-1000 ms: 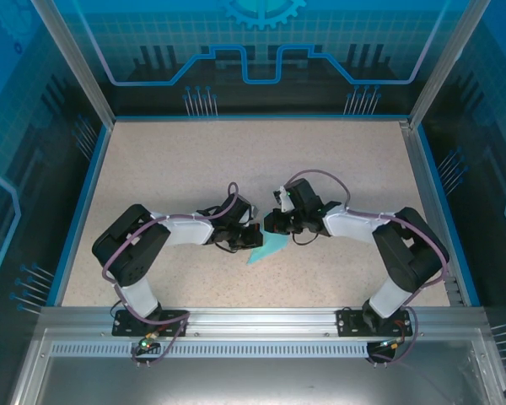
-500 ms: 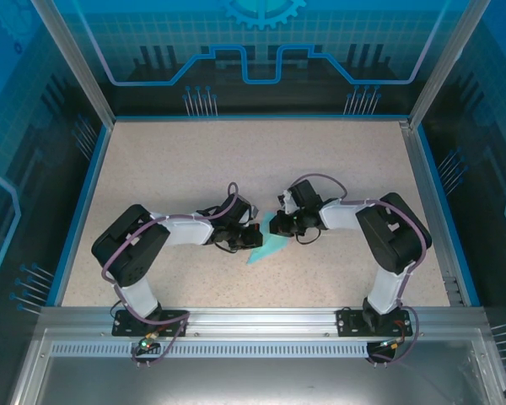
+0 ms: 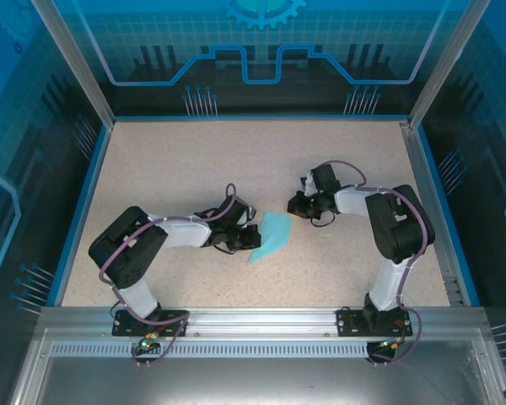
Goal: Fold a paper plane with a square sheet of paper (pick it up from the middle)
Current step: Fourth fold the wing at the center of the table.
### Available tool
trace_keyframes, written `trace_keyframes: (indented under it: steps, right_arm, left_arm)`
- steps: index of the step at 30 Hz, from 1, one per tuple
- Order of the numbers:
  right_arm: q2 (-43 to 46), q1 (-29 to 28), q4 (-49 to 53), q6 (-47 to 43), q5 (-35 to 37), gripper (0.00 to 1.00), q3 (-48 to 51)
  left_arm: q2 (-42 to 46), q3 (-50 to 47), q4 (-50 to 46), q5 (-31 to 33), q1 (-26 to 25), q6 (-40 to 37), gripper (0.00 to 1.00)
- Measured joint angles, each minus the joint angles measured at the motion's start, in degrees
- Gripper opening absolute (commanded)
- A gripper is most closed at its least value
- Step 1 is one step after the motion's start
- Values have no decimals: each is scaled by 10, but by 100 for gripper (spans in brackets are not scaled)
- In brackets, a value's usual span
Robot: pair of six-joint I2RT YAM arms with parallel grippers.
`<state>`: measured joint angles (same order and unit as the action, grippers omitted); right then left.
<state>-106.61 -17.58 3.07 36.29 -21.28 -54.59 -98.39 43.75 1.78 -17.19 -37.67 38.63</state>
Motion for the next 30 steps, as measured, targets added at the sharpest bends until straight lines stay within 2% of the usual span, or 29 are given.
trace_keyframes:
  steps: [4,7,12,20,30]
  right_arm:
    - [23,2,5,-15,16,11,1]
    - [73,-10,-1,-20,16,12,18]
    - [125,-75,-28,0,11,11,48]
    - [95,-154,-61,72,-7,10,111]
    - [55,-165,-92,108,-21,10,111]
  left_arm:
    - [1,0,-2,0,0,0,0]
    - [1,0,-2,0,0,0,0]
    - [1,0,-2,0,0,0,0]
    - [2,0,-3,0,0,0,0]
    - [4,0,-9,0,0,0,0]
